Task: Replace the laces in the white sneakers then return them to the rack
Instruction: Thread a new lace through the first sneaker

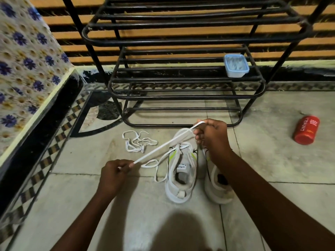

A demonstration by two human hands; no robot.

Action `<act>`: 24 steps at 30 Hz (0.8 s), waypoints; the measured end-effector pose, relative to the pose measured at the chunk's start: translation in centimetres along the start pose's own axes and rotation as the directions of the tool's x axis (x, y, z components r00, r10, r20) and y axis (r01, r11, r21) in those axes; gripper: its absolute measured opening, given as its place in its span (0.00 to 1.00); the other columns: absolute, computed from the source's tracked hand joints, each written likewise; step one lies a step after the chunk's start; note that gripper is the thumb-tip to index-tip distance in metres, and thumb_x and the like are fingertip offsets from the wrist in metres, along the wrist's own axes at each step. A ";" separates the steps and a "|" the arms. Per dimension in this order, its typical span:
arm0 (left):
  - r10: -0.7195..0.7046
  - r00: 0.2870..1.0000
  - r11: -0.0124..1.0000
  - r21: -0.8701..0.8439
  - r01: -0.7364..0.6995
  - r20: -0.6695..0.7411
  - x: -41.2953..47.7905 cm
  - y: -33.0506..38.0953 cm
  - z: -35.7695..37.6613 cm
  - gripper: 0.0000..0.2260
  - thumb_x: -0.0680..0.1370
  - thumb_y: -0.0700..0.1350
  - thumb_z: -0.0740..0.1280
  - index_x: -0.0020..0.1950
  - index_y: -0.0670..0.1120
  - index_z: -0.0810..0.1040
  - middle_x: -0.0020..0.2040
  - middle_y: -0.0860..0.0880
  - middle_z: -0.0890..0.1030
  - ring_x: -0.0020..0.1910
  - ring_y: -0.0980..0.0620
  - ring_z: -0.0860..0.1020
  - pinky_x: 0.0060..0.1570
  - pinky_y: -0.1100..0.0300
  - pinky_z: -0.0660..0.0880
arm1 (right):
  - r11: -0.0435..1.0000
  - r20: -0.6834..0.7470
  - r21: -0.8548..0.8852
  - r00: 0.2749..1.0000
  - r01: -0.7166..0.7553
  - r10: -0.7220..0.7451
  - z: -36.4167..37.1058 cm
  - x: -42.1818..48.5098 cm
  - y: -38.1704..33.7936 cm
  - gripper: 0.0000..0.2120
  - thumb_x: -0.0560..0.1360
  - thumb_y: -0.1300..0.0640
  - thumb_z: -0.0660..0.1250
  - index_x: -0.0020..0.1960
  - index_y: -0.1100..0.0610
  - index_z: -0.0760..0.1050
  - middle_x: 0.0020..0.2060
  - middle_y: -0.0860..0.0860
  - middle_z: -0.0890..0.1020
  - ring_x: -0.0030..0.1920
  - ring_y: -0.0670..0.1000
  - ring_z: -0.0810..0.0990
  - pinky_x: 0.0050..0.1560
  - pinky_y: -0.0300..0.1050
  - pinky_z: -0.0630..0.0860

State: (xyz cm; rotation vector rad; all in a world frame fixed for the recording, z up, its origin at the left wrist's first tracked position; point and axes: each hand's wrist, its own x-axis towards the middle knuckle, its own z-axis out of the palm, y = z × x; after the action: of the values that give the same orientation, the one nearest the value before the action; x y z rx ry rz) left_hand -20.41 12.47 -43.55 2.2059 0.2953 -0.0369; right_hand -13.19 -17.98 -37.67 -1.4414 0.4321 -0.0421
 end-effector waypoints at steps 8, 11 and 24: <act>-0.007 0.999 0.998 0.060 0.010 -0.041 0.3 -0.3 0.6 0.14 0.76 0.40 0.76 0.36 0.57 0.83 0.36 0.55 0.83 0.38 0.58 0.80 0.41 0.61 0.75 | 0.998 0.047 -0.053 0.998 0.030 -0.028 -0.1 0.4 0.3 0.07 0.76 0.69 0.64 0.53 0.66 0.77 0.36 0.61 0.84 0.32 0.53 0.80 0.33 0.44 0.74; -0.004 1.000 0.982 -0.191 0.002 -0.005 0.7 1.9 2.2 0.08 0.76 0.37 0.75 0.39 0.47 0.85 0.37 0.49 0.85 0.40 0.51 0.81 0.48 0.53 0.75 | 0.967 0.053 -0.234 0.994 0.102 -0.092 -0.1 -0.2 1.0 0.18 0.74 0.67 0.68 0.61 0.54 0.73 0.40 0.61 0.85 0.38 0.58 0.84 0.43 0.53 0.80; 0.033 0.981 0.830 -0.552 0.080 0.192 2.3 12.1 9.2 0.10 0.76 0.25 0.69 0.40 0.36 0.73 0.34 0.40 0.81 0.30 0.44 0.82 0.32 0.54 0.82 | 0.657 0.155 -0.675 0.935 0.336 -0.319 -0.4 -4.1 4.1 0.29 0.64 0.54 0.79 0.57 0.55 0.67 0.28 0.46 0.76 0.30 0.42 0.77 0.32 0.31 0.70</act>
State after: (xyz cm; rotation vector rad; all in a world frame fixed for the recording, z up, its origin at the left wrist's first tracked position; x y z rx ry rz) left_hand -14.73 -1.33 -39.98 1.5962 0.1921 -0.1590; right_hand -17.99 -16.63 -40.54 -2.2655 0.1493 -0.1706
